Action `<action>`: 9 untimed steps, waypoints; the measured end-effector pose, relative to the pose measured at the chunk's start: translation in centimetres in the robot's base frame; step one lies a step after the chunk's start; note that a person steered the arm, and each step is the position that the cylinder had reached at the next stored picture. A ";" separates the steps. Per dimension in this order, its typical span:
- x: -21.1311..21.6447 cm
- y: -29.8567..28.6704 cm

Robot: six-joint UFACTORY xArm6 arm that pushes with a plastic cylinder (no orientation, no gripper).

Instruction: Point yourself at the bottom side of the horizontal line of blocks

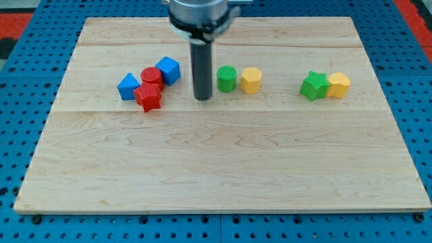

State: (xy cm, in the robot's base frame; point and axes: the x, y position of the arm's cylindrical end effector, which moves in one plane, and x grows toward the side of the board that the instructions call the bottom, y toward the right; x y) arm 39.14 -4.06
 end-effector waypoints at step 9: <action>9.3 15.4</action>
State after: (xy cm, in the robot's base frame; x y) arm 48.45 11.30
